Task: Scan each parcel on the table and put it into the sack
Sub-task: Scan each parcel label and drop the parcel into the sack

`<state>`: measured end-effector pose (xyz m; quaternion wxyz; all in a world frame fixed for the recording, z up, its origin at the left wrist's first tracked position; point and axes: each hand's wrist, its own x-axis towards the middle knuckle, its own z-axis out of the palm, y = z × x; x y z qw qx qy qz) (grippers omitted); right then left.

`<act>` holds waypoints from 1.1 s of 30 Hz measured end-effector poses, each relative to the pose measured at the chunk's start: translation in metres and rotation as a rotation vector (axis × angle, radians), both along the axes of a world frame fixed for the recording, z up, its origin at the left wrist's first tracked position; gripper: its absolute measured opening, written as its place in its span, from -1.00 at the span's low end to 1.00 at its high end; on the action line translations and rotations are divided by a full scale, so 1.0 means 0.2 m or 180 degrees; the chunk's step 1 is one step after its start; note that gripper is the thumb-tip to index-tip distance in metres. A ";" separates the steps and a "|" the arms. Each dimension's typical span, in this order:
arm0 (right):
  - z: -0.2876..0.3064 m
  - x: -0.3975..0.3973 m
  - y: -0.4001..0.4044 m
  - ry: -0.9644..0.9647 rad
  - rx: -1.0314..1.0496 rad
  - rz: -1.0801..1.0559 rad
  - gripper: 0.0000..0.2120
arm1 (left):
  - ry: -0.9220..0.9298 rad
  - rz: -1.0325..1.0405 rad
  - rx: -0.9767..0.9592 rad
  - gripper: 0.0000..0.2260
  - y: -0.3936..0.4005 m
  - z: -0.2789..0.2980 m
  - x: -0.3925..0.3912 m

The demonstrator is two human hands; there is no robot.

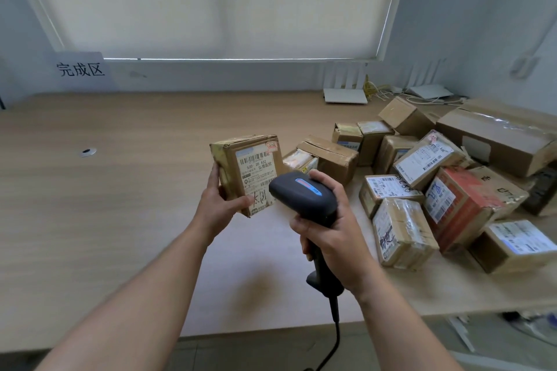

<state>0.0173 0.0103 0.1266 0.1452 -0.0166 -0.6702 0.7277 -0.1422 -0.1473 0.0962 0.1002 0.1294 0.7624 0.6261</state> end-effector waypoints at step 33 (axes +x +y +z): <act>0.07 0.01 -0.02 0.0379 0.0295 -0.0041 -0.33 | 0.0442 0.0391 0.0040 -0.11 -0.11 -0.01 0.12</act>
